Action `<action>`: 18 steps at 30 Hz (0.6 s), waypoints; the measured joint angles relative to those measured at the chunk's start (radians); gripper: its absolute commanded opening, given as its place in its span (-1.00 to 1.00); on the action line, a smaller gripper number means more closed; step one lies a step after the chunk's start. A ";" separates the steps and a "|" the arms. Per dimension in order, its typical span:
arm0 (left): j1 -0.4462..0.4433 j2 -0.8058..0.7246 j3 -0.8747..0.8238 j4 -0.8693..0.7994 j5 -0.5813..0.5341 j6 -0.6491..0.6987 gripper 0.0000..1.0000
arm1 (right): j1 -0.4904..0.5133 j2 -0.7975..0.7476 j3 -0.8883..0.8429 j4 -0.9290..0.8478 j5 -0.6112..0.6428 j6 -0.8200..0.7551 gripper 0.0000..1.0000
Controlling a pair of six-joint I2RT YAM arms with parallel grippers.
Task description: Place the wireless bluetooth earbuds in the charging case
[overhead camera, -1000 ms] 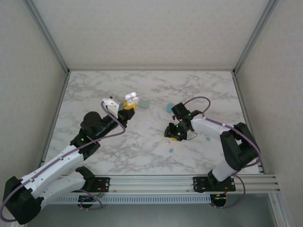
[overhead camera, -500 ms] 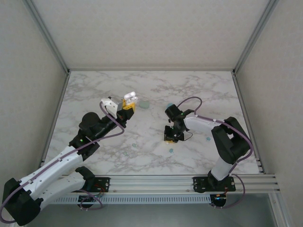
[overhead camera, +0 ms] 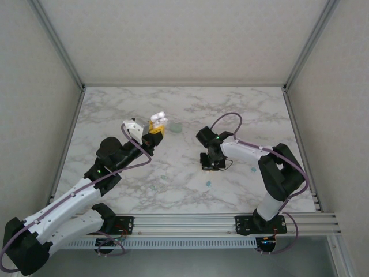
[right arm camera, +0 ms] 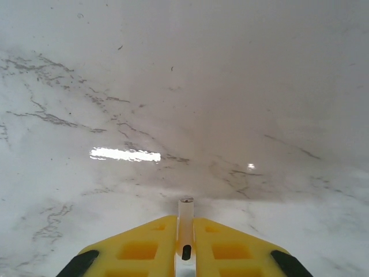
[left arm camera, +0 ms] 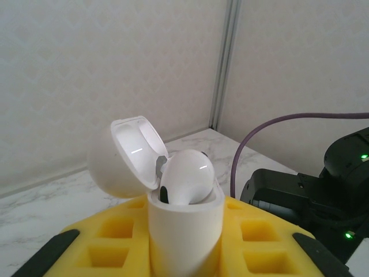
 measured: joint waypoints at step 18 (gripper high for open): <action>0.000 -0.147 -0.001 -0.057 -0.197 0.054 -0.70 | 0.233 0.196 0.188 -0.157 0.293 -0.035 -0.56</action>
